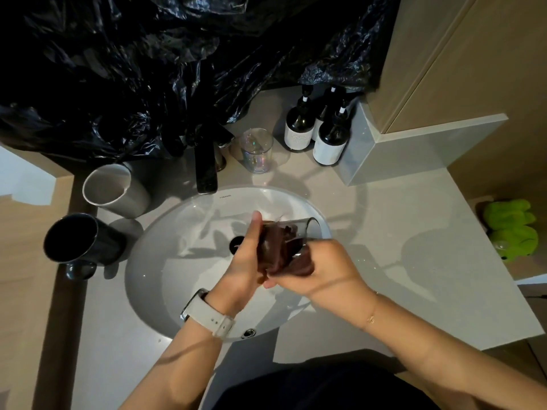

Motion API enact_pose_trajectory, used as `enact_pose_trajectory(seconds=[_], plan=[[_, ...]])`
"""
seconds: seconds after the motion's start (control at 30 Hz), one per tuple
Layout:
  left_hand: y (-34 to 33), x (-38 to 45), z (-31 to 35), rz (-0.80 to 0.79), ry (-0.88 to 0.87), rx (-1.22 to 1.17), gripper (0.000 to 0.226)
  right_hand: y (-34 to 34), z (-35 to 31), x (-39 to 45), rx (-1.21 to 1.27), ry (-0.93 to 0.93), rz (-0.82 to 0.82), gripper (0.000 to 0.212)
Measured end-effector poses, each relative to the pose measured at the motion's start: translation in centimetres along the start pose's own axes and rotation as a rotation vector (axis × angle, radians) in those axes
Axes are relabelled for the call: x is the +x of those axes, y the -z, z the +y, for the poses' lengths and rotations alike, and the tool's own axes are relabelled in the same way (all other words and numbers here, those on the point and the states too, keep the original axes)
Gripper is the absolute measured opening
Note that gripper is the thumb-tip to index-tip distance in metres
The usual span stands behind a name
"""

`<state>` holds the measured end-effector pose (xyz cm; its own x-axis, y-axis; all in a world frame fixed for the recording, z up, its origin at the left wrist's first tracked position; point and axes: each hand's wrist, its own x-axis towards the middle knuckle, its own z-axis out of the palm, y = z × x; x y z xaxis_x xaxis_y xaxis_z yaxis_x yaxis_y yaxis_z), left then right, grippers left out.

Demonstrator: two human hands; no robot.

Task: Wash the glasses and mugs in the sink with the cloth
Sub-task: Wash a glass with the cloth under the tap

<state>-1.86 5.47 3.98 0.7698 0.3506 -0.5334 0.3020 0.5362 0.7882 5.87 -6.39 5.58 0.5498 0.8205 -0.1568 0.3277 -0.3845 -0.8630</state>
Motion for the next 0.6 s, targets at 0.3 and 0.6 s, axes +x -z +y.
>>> enact_pose_trajectory(seconds=[0.3, 0.6], plan=[[-0.1, -0.6, -1.0, 0.069, -0.417, 0.296, 0.022, 1.2, -1.2, 0.1, 0.645, -0.322, -0.046, 0.015], [1.1, -0.1, -0.8, -0.107, 0.004, -0.021, 0.059, 0.0, 0.6, 0.4, 0.153, -0.041, -0.088, 0.023]])
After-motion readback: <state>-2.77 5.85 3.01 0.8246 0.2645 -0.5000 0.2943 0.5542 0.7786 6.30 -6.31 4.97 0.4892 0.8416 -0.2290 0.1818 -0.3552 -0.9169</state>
